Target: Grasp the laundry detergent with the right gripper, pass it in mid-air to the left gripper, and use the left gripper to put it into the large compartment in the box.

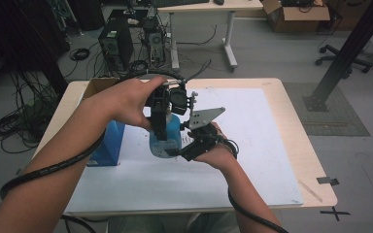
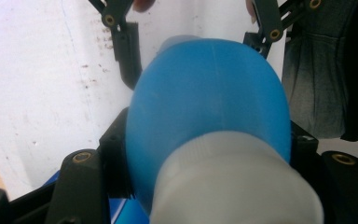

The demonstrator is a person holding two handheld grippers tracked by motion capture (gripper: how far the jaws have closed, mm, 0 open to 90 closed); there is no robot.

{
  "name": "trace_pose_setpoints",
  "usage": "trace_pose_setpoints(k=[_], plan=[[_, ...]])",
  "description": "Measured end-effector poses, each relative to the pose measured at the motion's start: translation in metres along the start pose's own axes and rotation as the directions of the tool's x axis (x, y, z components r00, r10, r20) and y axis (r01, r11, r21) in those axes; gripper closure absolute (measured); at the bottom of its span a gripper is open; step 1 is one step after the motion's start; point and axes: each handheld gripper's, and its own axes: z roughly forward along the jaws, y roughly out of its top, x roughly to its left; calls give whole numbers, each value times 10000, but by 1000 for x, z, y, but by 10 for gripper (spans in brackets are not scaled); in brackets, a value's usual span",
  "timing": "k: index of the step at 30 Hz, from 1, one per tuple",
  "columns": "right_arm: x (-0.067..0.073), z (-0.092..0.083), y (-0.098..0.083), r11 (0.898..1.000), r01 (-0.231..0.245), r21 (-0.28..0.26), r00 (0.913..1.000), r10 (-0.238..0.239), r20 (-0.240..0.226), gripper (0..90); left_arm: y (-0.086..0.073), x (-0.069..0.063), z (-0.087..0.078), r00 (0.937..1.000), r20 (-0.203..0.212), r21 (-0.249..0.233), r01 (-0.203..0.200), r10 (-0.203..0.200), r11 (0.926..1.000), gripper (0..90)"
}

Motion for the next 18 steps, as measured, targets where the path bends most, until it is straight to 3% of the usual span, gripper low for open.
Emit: trace_pose_setpoints(k=[18], plan=[[-3, -26, -8, 9981, -182, 597, 9987, 153, 492, 72, -2, 7, -9, 9963, 147, 64, 841, -842, 9964, 380]])
